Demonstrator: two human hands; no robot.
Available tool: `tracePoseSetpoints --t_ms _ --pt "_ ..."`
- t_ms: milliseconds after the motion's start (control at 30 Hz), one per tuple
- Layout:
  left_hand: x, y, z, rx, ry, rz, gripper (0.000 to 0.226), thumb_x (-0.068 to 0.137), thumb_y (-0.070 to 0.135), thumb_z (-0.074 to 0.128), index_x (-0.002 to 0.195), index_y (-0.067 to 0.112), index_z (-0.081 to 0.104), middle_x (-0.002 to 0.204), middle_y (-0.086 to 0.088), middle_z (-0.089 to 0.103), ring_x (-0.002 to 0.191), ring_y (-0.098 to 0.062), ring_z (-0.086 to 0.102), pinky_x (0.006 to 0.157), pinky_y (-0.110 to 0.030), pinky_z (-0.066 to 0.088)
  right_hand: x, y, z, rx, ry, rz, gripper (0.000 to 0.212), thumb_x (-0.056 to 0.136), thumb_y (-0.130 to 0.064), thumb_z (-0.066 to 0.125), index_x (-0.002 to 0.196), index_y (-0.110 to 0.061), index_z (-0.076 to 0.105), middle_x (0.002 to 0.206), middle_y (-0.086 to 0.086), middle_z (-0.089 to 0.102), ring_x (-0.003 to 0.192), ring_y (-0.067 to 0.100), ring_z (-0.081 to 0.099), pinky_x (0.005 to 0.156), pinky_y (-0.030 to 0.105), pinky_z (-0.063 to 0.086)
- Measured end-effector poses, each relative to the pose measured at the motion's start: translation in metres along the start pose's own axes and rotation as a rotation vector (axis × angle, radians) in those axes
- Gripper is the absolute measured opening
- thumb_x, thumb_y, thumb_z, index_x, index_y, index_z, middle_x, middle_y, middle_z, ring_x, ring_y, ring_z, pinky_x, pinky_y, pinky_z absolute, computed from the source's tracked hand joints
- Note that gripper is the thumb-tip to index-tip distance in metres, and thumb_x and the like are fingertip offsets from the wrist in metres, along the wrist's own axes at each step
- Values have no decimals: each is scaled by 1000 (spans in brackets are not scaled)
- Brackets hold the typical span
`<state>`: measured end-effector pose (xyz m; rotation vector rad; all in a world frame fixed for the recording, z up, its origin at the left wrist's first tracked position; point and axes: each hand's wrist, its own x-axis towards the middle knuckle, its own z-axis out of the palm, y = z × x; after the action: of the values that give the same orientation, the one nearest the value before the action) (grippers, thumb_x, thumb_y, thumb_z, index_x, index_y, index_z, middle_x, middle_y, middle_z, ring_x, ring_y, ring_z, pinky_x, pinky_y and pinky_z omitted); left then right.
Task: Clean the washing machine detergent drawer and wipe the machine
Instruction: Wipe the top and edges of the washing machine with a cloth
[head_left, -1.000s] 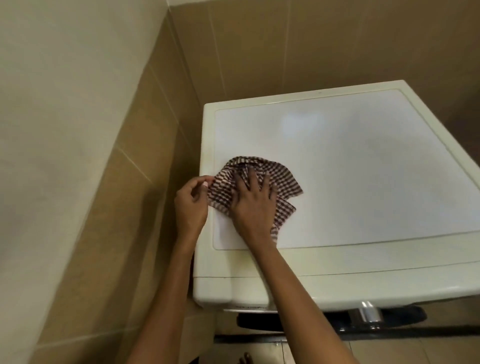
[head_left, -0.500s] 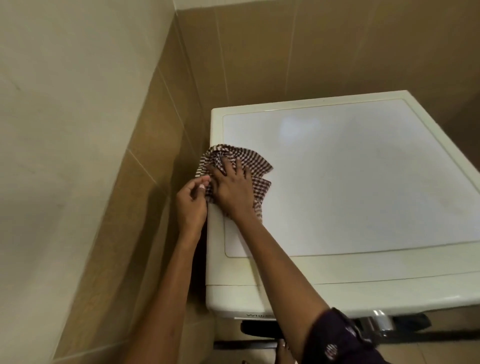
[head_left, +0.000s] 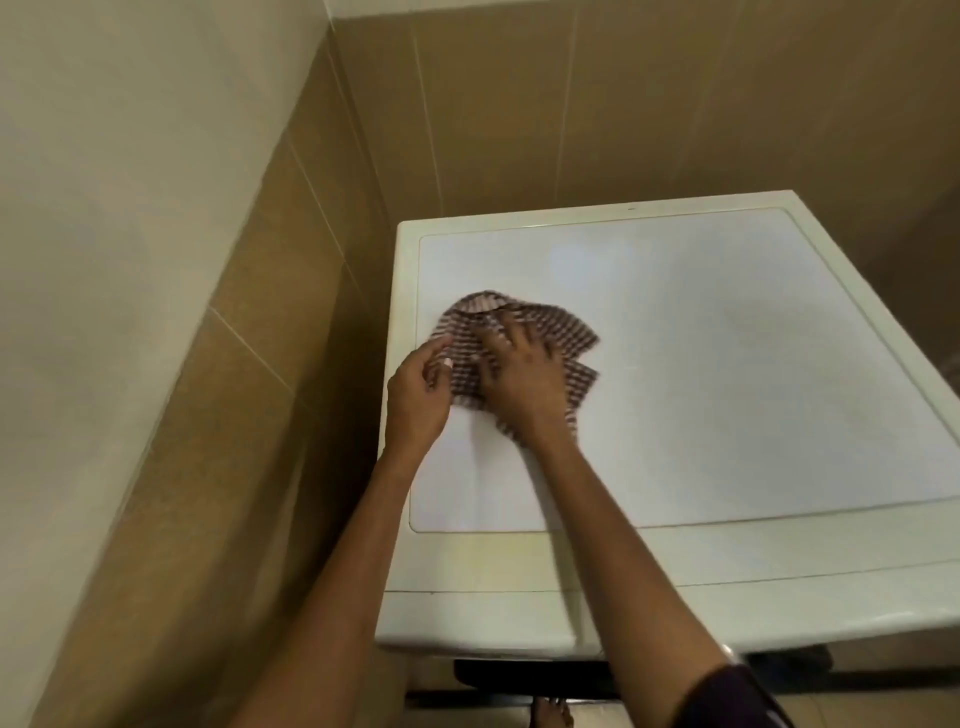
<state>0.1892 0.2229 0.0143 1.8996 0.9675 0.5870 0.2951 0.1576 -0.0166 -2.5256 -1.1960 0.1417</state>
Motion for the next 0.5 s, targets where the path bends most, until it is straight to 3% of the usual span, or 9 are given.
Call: tracePoseSetpoints --t_ms 133,200,267,333,400,467,500 --pt "0 3 0 -49 13 -13 32 95 4 47 124 11 58 131 -5 57 125 -17 50 98 -18 38 -1 72 -25 0 89 285 48 95 -41 36 142 -33 36 154 3 26 140 29 24 112 47 18" --pt "1 1 -4 -75 45 -22 32 95 3 46 123 10 59 130 -6 58 124 -17 50 98 -18 39 -19 69 -22 -61 141 376 47 94 -38 36 140 -32 41 152 6 31 138 34 28 111 50 21" --pt "1 2 -4 -92 79 -28 32 95 0 43 122 9 59 128 -6 59 123 -17 52 99 -19 39 -40 35 -10 -102 204 275 44 88 -37 40 128 -27 57 140 10 49 124 38 47 101 51 38" --pt "4 5 -3 -87 102 -34 34 95 -2 42 121 8 60 125 -6 61 120 -16 54 98 -20 39 -60 -9 5 -56 127 30 43 86 -37 43 125 -28 58 136 7 53 115 36 55 97 50 43" --pt "7 10 0 -56 107 -33 32 95 1 43 120 9 61 124 -5 62 118 -16 54 98 -19 39 -75 -40 10 -45 -30 -200 50 89 -42 29 135 -31 47 147 3 40 131 34 41 109 51 30" --pt "7 13 7 -3 113 -16 30 96 5 45 119 10 62 123 -4 62 117 -15 54 97 -18 38 -72 -38 5 -22 -152 -273 57 90 -45 17 142 -31 36 154 0 26 143 28 20 116 48 13" --pt "6 16 11 26 112 3 29 95 5 45 119 10 62 123 -4 62 117 -15 55 96 -17 37 -66 -26 1 -17 -146 -289 56 91 -44 20 142 -30 35 154 1 26 144 27 20 116 47 14"
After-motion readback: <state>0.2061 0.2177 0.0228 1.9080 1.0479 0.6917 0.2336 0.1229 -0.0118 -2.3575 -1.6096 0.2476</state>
